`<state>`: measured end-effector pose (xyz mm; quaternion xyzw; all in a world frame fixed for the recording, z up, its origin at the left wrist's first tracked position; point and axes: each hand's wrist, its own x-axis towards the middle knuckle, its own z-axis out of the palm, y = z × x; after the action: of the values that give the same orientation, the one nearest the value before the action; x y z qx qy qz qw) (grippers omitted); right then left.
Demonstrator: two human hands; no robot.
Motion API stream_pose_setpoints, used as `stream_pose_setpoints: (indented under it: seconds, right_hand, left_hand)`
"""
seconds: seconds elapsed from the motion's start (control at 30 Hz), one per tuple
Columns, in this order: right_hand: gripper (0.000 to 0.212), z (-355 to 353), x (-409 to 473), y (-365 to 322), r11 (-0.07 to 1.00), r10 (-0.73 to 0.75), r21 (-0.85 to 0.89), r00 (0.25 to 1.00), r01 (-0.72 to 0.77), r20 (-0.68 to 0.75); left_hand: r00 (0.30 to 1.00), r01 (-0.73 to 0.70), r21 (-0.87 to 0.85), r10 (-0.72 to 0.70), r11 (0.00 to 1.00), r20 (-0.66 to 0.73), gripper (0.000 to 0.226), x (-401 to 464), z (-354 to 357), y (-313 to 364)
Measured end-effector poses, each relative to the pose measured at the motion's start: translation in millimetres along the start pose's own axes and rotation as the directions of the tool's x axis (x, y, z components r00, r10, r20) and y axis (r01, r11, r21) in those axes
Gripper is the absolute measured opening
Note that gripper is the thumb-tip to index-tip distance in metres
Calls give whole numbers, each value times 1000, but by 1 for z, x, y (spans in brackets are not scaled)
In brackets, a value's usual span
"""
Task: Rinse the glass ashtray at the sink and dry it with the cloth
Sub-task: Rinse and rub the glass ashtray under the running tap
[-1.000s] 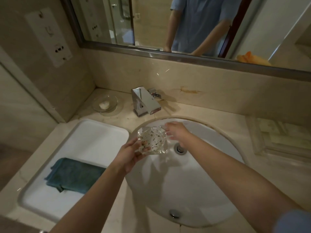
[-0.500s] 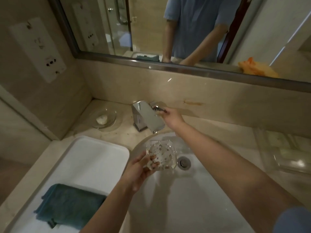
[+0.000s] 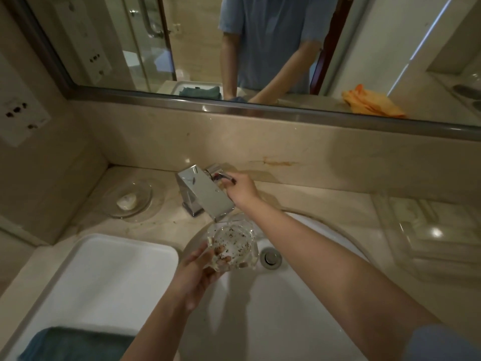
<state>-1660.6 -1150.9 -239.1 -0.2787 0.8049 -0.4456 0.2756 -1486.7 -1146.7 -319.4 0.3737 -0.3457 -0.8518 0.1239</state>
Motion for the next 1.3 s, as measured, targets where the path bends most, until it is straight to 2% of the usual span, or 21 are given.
stream_pose_setpoints:
  seconds: [0.43, 1.3]
  right_hand:
    - [33, -1, 6, 1, 998, 65, 24, 997, -66, 28]
    - [26, -3, 14, 8, 990, 58, 123, 996, -67, 73]
  left_hand:
    - [999, -29, 3, 29, 1000, 13, 27, -9, 13, 2]
    - [999, 2, 59, 0, 998, -34, 30, 0, 19, 5]
